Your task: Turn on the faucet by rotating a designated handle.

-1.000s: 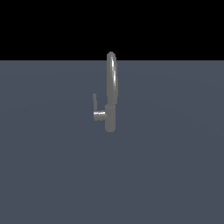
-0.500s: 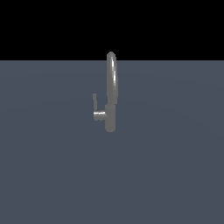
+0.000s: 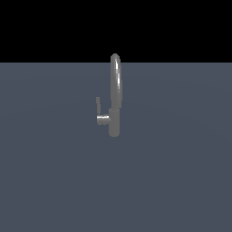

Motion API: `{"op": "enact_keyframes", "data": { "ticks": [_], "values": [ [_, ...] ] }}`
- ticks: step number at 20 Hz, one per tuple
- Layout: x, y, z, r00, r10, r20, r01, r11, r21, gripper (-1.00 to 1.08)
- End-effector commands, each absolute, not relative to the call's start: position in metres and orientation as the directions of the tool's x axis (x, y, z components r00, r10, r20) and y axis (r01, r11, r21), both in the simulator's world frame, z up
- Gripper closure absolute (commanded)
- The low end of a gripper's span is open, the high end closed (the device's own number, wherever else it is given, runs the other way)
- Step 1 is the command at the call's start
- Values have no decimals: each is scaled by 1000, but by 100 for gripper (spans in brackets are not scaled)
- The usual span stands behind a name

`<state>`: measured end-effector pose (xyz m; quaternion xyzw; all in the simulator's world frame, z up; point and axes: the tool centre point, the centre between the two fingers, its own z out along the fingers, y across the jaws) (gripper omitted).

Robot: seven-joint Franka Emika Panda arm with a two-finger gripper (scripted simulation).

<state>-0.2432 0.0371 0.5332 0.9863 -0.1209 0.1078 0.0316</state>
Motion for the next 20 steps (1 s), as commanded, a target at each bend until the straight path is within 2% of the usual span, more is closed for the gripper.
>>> {"op": "enact_keyframes", "data": {
  "ticks": [1,11,20],
  "values": [
    [-239,48,543,919,-285,271,-307,-951,41,108],
    [-215,98,562,770,-454,449,-526,-850,42,108],
    [-175,141,547,611,-551,569,-680,-733,21,108]
  ]
}}
